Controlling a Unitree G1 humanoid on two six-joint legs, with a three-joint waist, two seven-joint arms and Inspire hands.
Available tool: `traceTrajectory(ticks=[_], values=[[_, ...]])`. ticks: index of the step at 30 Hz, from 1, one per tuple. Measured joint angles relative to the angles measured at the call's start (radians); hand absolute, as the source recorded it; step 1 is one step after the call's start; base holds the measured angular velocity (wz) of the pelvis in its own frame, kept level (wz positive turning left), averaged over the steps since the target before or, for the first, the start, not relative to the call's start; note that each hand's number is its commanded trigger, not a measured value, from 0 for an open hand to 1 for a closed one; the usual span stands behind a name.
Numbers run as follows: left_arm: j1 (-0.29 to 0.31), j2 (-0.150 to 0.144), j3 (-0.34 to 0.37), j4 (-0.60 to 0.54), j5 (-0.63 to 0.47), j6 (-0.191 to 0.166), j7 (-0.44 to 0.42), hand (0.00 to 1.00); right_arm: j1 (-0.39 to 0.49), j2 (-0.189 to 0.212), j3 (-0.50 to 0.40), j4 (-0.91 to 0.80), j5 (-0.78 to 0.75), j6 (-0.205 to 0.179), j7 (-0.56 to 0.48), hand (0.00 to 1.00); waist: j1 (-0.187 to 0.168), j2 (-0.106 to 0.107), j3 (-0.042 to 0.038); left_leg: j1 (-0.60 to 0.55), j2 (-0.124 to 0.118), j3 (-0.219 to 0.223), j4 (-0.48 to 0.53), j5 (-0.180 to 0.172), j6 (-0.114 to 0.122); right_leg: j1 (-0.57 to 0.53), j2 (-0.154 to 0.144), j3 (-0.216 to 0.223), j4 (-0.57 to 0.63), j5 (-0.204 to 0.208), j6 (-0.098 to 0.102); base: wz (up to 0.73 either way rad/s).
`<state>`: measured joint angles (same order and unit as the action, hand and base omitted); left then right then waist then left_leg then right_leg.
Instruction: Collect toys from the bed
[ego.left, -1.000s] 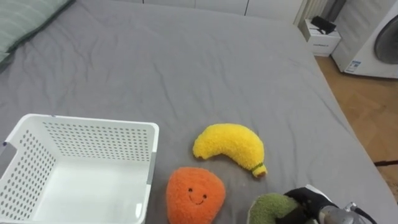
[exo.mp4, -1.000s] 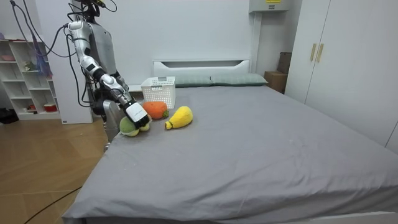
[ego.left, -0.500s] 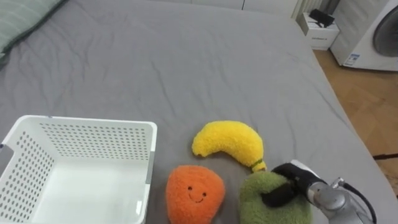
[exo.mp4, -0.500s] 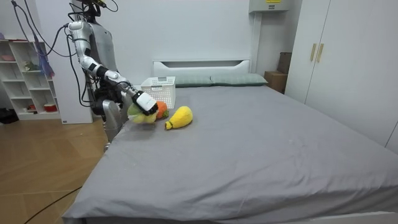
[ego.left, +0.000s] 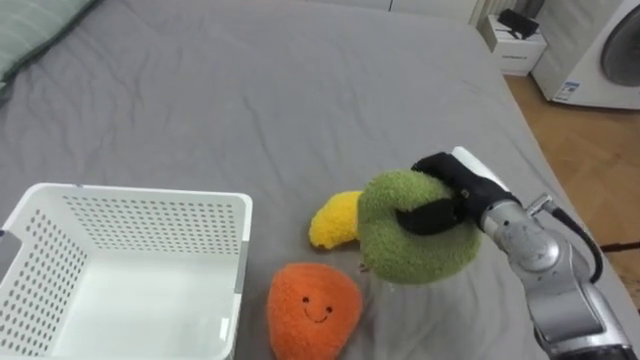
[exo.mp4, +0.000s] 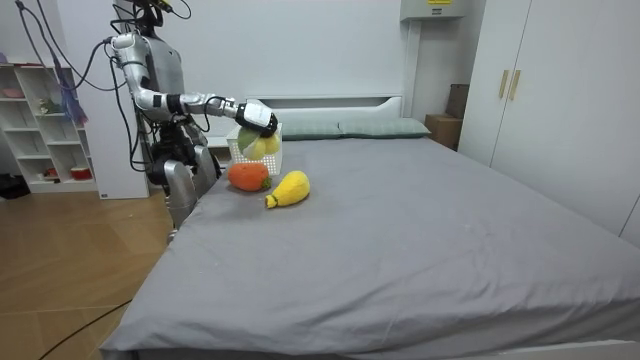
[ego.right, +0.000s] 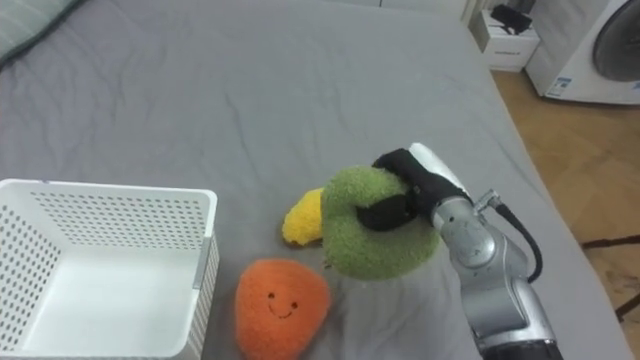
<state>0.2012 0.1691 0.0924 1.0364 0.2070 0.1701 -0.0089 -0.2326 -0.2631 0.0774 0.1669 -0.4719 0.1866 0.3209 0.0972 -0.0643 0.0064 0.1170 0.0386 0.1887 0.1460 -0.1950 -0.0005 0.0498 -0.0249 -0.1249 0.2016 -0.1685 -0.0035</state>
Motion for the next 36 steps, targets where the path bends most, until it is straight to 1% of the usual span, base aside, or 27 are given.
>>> traceTrajectory(ticks=[1,3,5,7,8,12,13,14,15,17,18,19,20,21,22,23,24,26,27,28,30,31,32,33,34,35,36], values=[[-0.001,0.0,0.0,-0.002,0.0,0.001,0.001,0.0,-0.024,0.0,0.002,-0.003,-0.002,0.013,0.0,1.0,0.011,0.002,0.0008,-0.001,0.0,-0.001,0.0,0.0,0.0,0.0,0.0,-0.001,-0.001,0.0,0.0,0.0],[-0.011,-0.001,0.001,-0.002,0.0,0.004,0.001,0.0,-0.058,-0.001,0.011,-0.008,-0.007,0.032,0.0,1.0,0.023,0.001,0.0007,-0.005,0.0,-0.001,0.0,0.0,0.0,0.001,0.0,0.0,0.001,0.0,0.0,0.0],[-0.015,-0.002,0.0,-0.002,0.0,0.005,0.001,0.0,-0.097,0.0,0.024,-0.009,-0.004,0.034,0.014,1.0,0.028,0.002,0.0009,-0.005,0.0,-0.001,0.0,0.0,0.0,0.001,0.0,0.0,0.002,0.0,0.0,0.0],[-0.023,-0.003,0.0,-0.002,-0.003,0.005,0.002,0.0,-0.131,0.0,0.033,-0.009,0.002,0.034,0.03,1.0,0.05,0.001,0.0005,-0.004,0.0,-0.003,0.0,0.0,0.0,0.002,0.0,-0.003,0.001,0.0,0.0,0.02],[-0.025,-0.003,0.0,-0.002,-0.006,0.005,0.002,0.0,-0.138,0.0,0.038,-0.009,0.002,0.034,0.033,1.0,0.054,0.001,0.0004,-0.004,0.0,-0.004,0.0,0.0,0.0,0.003,0.0,-0.004,0.002,0.0,0.0,0.05],[-0.037,-0.003,-0.001,-0.006,-0.023,0.003,0.005,0.0,-0.166,0.01,0.068,-0.013,0.006,0.034,0.046,1.0,0.088,-0.001,-0.0007,-0.01,-0.002,-0.021,0.004,0.001,0.0,0.004,-0.003,-0.015,0.001,0.0,0.0,0.08],[-0.039,-0.003,-0.002,-0.008,-0.029,0.002,0.007,0.0,-0.183,0.01,0.092,-0.013,0.002,0.038,0.053,1.0,0.097,-0.003,-0.001,-0.014,-0.003,-0.024,0.005,0.001,0.001,0.0,-0.005,-0.018,0.002,-0.001,0.0,0.07],[-0.041,-0.002,-0.005,-0.008,-0.032,0.002,0.009,0.0,-0.193,0.01,0.104,-0.013,0.001,0.042,0.059,1.0,0.097,-0.005,-0.002,-0.019,-0.004,-0.027,0.007,0.001,0.001,-0.001,-0.006,-0.021,0.002,-0.002,0.0,0.1],[-0.047,-0.002,-0.019,-0.008,-0.038,0.002,0.025,0.0,-0.216,0.01,0.121,-0.012,0.0,0.048,0.071,1.0,0.103,-0.008,-0.0007,-0.024,-0.006,-0.034,0.007,0.003,0.002,-0.003,-0.008,-0.028,0.002,-0.004,0.001,0.14],[-0.054,-0.001,-0.019,-0.009,-0.038,0.002,0.03,0.0,-0.242,0.011,0.146,-0.012,0.001,0.055,0.077,1.0,0.111,-0.015,-0.0033,-0.032,-0.013,-0.044,0.007,0.003,0.003,-0.004,-0.01,-0.037,0.0,-0.004,0.001,0.16],[-0.057,0.0,-0.017,-0.018,-0.037,0.002,0.034,0.0,-0.249,0.012,0.155,-0.015,-0.001,0.055,0.077,1.0,0.124,-0.022,-0.0049,-0.038,-0.015,-0.056,0.008,0.004,0.003,-0.005,-0.011,-0.043,-0.001,-0.005,0.002,0.18],[-0.065,-0.001,-0.016,-0.023,-0.037,0.002,0.038,0.0,-0.252,0.012,0.163,-0.016,-0.004,0.057,0.077,0.97,0.138,-0.03,-0.005,-0.041,-0.015,-0.061,0.008,0.004,0.003,-0.006,-0.012,-0.046,-0.001,-0.005,0.002,0.16],[-0.068,-0.001,-0.016,-0.024,-0.037,0.002,0.04,0.0,-0.254,0.013,0.17,-0.016,-0.004,0.06,0.078,0.96,0.148,-0.033,-0.0048,-0.043,-0.015,-0.064,0.008,0.004,0.003,-0.007,-0.012,-0.048,-0.002,-0.005,0.002,0.17],[-0.078,-0.001,-0.016,-0.024,-0.038,0.004,0.042,0.0,-0.257,0.02,0.176,-0.016,-0.004,0.07,0.084,0.94,0.16,-0.039,-0.005,-0.048,-0.015,-0.075,0.009,0.004,0.004,-0.006,-0.013,-0.058,-0.008,-0.005,0.003,0.27],[-0.084,-0.002,-0.016,-0.024,-0.039,0.004,0.043,0.0,-0.258,0.033,0.176,-0.016,-0.005,0.078,0.085,0.91,0.162,-0.041,-0.0045,-0.054,-0.016,-0.093,0.013,0.004,0.005,0.0,-0.016,-0.071,-0.016,-0.004,0.004,0.31],[-0.085,-0.003,-0.017,-0.025,-0.042,0.004,0.043,0.0,-0.258,0.038,0.178,-0.016,-0.004,0.079,0.086,0.91,0.167,-0.041,-0.0043,-0.055,-0.017,-0.097,0.014,0.004,0.005,0.001,-0.017,-0.074,-0.016,-0.004,0.004,0.27],[-0.089,-0.003,-0.018,-0.026,-0.055,0.004,0.043,0.0,-0.259,0.048,0.178,-0.015,-0.002,0.079,0.085,0.87,0.185,-0.039,-0.0029,-0.054,-0.018,-0.105,0.014,0.005,0.005,0.003,-0.018,-0.078,-0.016,-0.004,0.004,0.13],[-0.095,-0.006,-0.018,-0.031,-0.081,0.004,0.043,0.0,-0.259,0.064,0.181,-0.014,-0.001,0.082,0.081,0.82,0.2,-0.036,0.0013,-0.055,-0.019,-0.117,0.015,0.005,0.005,0.006,-0.019,-0.083,-0.016,-0.004,0.004,0.1],[-0.095,-0.008,-0.018,-0.036,-0.09,0.003,0.043,0.0,-0.259,0.077,0.188,-0.014,-0.002,0.09,0.08,0.8,0.209,-0.033,0.0042,-0.057,-0.02,-0.127,0.017,0.005,0.006,0.008,-0.019,-0.094,-0.017,-0.004,0.004,0.17],[-0.096,-0.009,-0.018,-0.037,-0.096,0.003,0.044,0.0,-0.259,0.087,0.2,-0.014,-0.001,0.099,0.08,0.78,0.21,-0.032,0.0052,-0.061,-0.023,-0.14,0.019,0.006,0.007,0.01,-0.022,-0.103,-0.017,-0.004,0.005,0.19],[-0.096,-0.009,-0.019,-0.034,-0.1,0.004,0.045,0.0,-0.259,0.094,0.22,-0.013,0.0,0.101,0.08,0.73,0.213,-0.033,0.0066,-0.066,-0.028,-0.157,0.021,0.011,0.008,0.012,-0.026,-0.118,-0.016,-0.005,0.006,0.27],[-0.097,-0.009,-0.019,-0.034,-0.108,0.004,0.048,0.0,-0.259,0.096,0.226,-0.013,0.0,0.101,0.081,0.65,0.213,-0.034,0.0111,-0.069,-0.033,-0.17,0.021,0.015,0.01,0.015,-0.03,-0.127,-0.016,-0.006,0.008,0.28],[-0.098,-0.009,-0.02,-0.034,-0.112,0.004,0.048,0.0,-0.259,0.097,0.227,-0.013,0.0,0.101,0.081,0.58,0.214,-0.036,0.0132,-0.07,-0.035,-0.175,0.021,0.016,0.01,0.016,-0.031,-0.129,-0.016,-0.007,0.009,0.24],[-0.096,-0.009,-0.02,-0.034,-0.117,0.004,0.05,0.0,-0.259,0.098,0.227,-0.013,-0.001,0.103,0.081,0.36,0.221,-0.038,0.0149,-0.072,-0.037,-0.181,0.022,0.017,0.011,0.017,-0.034,-0.135,-0.016,-0.008,0.01,0.15],[-0.095,-0.009,-0.018,-0.034,-0.118,0.005,0.054,0.0,-0.26,0.098,0.227,-0.013,-0.003,0.109,0.081,0.0,0.232,-0.041,0.0166,-0.074,-0.04,-0.189,0.022,0.019,0.012,0.018,-0.036,-0.138,-0.015,-0.008,0.01,0.14],[-0.095,-0.009,-0.018,-0.034,-0.118,0.005,0.058,0.0,-0.26,0.098,0.227,-0.014,-0.003,0.112,0.081,0.0,0.237,-0.044,0.0174,-0.075,-0.042,-0.192,0.021,0.019,0.012,0.019,-0.036,-0.138,-0.015,-0.009,0.011,0.14],[-0.095,-0.009,-0.018,-0.033,-0.117,0.006,0.064,0.0,-0.26,0.098,0.227,-0.014,-0.002,0.113,0.082,0.0,0.242,-0.05,0.0162,-0.079,-0.047,-0.197,0.02,0.019,0.012,0.019,-0.036,-0.138,-0.015,-0.011,0.013,0.11]])
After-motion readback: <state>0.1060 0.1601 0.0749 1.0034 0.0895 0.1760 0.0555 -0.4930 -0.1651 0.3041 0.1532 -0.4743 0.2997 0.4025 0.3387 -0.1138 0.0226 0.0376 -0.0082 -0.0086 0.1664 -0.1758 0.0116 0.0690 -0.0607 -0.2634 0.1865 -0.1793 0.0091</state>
